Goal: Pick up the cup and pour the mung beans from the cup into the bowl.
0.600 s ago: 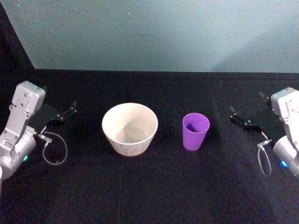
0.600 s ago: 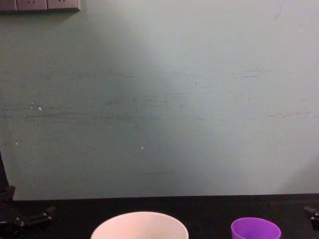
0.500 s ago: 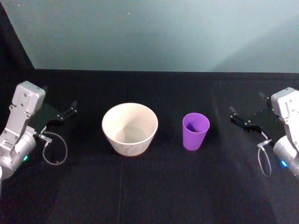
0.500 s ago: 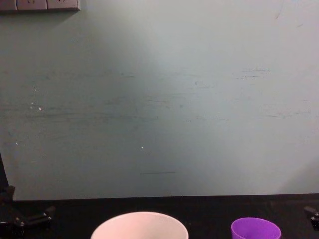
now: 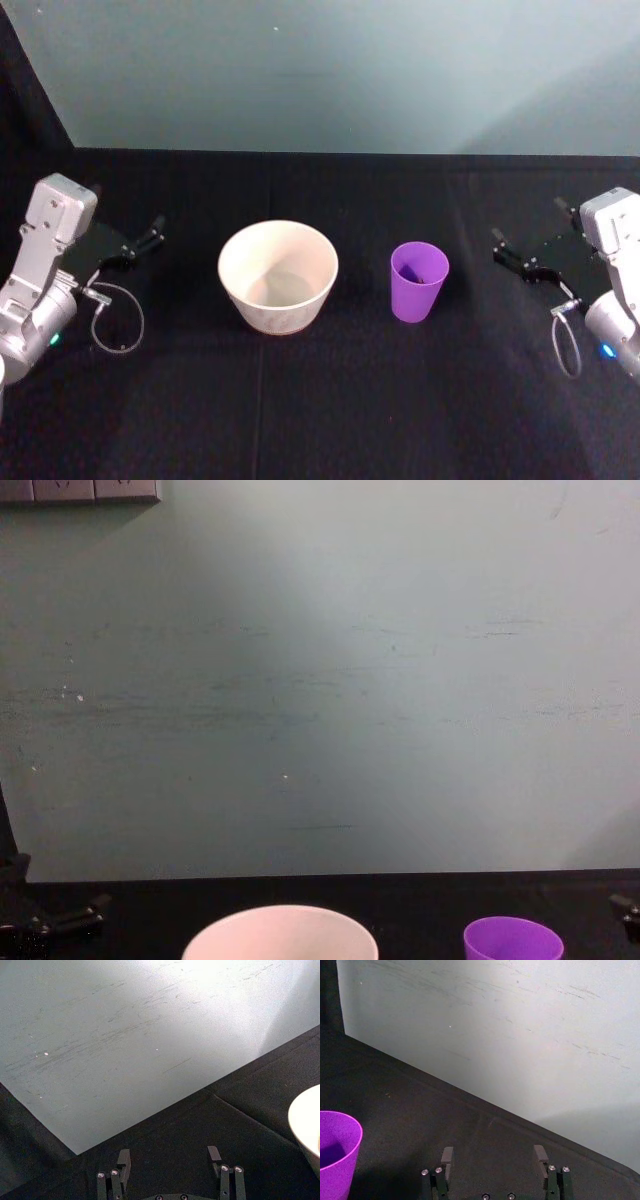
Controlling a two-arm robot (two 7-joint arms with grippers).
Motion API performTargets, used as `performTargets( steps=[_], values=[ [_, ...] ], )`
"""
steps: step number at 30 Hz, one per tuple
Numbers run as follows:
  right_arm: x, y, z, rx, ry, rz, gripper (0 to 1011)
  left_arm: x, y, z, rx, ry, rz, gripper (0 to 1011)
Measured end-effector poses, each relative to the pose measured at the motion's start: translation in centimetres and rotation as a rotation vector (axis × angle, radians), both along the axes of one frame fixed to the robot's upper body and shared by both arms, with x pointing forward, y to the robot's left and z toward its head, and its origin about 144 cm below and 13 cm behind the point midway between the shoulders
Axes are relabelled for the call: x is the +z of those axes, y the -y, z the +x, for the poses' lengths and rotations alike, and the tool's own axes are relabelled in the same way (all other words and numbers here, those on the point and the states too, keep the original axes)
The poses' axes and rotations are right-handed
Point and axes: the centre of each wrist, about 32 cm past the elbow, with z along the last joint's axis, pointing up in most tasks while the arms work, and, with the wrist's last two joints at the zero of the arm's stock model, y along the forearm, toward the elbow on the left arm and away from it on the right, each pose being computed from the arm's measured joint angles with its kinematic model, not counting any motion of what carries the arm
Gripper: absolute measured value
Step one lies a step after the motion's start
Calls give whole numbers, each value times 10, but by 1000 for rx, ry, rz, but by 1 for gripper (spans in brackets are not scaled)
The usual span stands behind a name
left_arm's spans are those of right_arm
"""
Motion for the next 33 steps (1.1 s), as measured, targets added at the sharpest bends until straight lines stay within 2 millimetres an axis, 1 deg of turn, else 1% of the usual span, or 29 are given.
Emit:
performTargets(
  steps=[26, 29, 33],
  values=[
    [0, 0, 0, 0, 0, 0, 1003, 0, 0, 0, 0, 0, 0, 1000],
    [-2, 0, -3, 5, -4, 2, 1003, 0, 0, 0, 0, 0, 0, 1000],
    [-6, -1, -13, 29, -21, 11, 1003, 0, 0, 0, 0, 0, 0, 1000]
  ],
)
